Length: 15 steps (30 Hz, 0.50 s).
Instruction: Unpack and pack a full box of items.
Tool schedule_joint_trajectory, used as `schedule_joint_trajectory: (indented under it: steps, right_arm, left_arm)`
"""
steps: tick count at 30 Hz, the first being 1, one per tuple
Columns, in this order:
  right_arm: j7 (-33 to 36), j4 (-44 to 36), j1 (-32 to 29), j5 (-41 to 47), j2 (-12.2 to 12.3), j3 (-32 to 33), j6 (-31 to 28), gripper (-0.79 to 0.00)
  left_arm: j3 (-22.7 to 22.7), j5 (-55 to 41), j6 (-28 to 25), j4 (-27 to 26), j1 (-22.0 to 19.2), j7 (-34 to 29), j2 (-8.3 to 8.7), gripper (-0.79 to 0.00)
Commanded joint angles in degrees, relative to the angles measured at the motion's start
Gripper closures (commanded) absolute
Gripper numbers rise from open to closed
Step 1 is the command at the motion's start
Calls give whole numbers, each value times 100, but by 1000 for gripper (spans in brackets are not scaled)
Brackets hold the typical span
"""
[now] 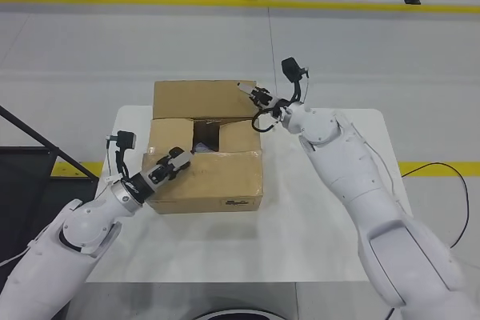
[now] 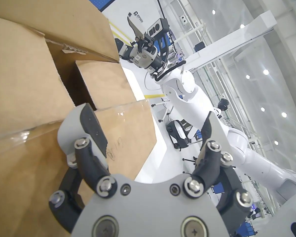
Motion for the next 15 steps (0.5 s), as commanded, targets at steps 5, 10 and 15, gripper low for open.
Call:
schedule_joint_trajectory:
  steps: [5, 10, 15]
  right_arm:
    - [559, 343, 160, 375, -74, 122, -530, -785]
    - [919, 538, 266, 631, -57, 287, -914, -785]
    - [1293, 574, 276, 866, 10, 472, -1287, -785]
  left_arm:
    - [-51, -55, -27, 78, -17, -111, -44, -785]
    - [-83, -75, -37, 135, -46, -214, -82, -785]
    - [-114, -99, -44, 196, -68, -293, -120, -785]
